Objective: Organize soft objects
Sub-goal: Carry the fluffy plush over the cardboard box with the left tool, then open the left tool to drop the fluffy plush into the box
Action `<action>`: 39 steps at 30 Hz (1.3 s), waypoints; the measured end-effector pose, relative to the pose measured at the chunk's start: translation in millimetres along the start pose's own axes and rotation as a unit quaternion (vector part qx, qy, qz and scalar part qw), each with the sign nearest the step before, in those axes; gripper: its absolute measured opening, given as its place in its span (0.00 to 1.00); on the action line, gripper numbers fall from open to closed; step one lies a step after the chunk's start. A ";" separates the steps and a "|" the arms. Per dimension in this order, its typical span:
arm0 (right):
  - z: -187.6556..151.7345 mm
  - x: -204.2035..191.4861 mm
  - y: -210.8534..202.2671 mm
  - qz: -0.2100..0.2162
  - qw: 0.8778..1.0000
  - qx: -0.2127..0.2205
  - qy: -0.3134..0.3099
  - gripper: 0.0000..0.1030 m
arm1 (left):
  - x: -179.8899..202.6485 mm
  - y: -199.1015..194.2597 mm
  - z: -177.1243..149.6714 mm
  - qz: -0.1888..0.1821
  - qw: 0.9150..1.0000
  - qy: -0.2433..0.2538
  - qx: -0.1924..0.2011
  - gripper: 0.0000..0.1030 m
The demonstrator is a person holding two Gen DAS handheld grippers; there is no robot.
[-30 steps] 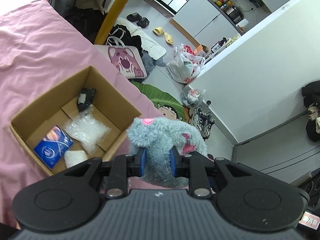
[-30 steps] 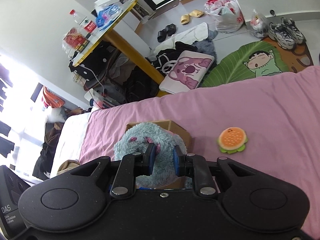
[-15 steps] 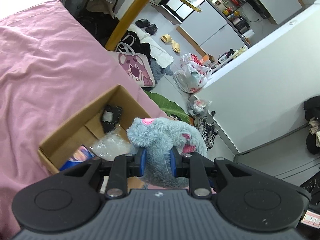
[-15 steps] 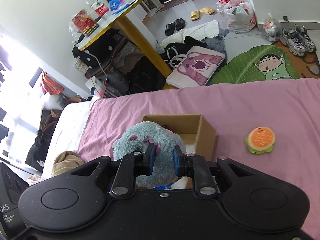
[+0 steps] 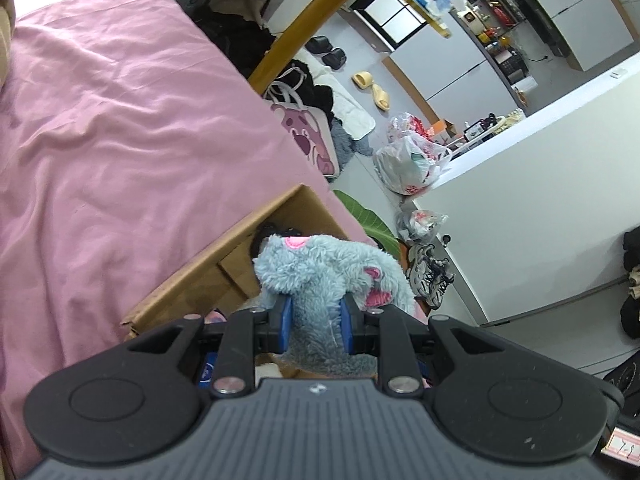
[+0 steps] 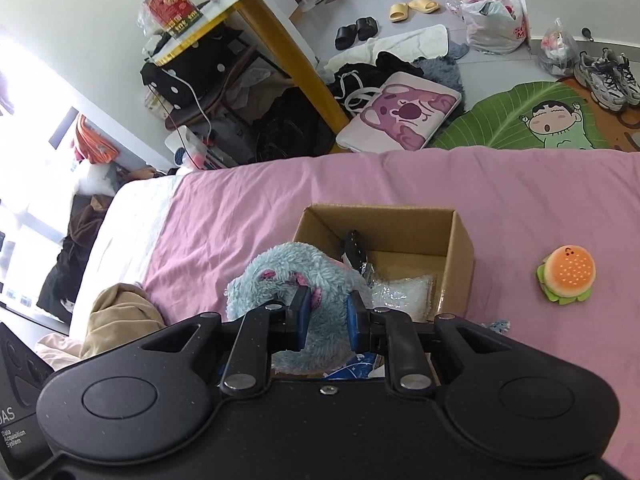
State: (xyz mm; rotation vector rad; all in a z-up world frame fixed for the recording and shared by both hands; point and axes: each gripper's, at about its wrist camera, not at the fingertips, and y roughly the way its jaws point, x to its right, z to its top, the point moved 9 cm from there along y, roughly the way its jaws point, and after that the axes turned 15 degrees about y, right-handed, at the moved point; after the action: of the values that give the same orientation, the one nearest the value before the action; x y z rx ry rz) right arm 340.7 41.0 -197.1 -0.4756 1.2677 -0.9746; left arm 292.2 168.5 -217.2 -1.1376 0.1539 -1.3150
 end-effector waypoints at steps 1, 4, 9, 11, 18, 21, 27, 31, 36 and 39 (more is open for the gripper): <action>-0.4 0.8 2.9 -0.003 1.000 -0.001 -0.001 0.19 | -2.7 2.7 -0.5 0.002 1.000 -0.003 -0.003 0.22; -2.5 1.8 13.2 -0.011 1.000 -0.010 0.003 0.19 | -9.6 10.4 -3.0 0.006 1.000 -0.012 -0.011 0.22; -4.0 4.9 27.2 -0.021 1.000 -0.021 0.007 0.19 | -18.9 22.4 -5.0 0.009 1.000 -0.022 -0.020 0.22; -4.7 5.4 31.8 -0.025 0.999 -0.023 0.008 0.19 | -22.0 27.5 -5.4 0.009 0.999 -0.026 -0.024 0.22; -3.9 10.1 46.5 -0.029 0.999 -0.038 0.023 0.22 | -25.9 36.4 -4.7 0.034 0.999 -0.004 -0.026 0.24; -5.6 11.8 50.8 -0.028 0.998 -0.047 0.032 0.24 | -26.9 34.9 -4.9 0.043 0.999 0.003 -0.030 0.25; -4.9 16.9 45.9 -0.028 0.997 -0.051 0.042 0.27 | -22.0 23.8 -0.9 0.061 0.998 0.016 -0.026 0.38; -2.2 17.2 34.8 -0.026 0.998 -0.044 0.042 0.33 | -15.0 13.6 2.0 0.070 0.997 0.025 -0.014 0.52; 3.4 21.0 16.0 -0.022 0.998 -0.031 0.044 0.39 | -3.2 1.7 1.7 0.072 0.997 0.038 -0.012 0.60; 6.2 23.6 2.7 -0.018 0.999 -0.022 0.043 0.42 | 4.3 -6.8 0.6 0.081 0.996 0.043 -0.007 0.71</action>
State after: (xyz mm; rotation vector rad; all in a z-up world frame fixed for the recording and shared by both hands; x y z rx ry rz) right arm 347.3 21.9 -211.0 -0.4973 1.3643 -1.0074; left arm 289.4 166.4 -209.9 -1.0576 0.3126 -1.2205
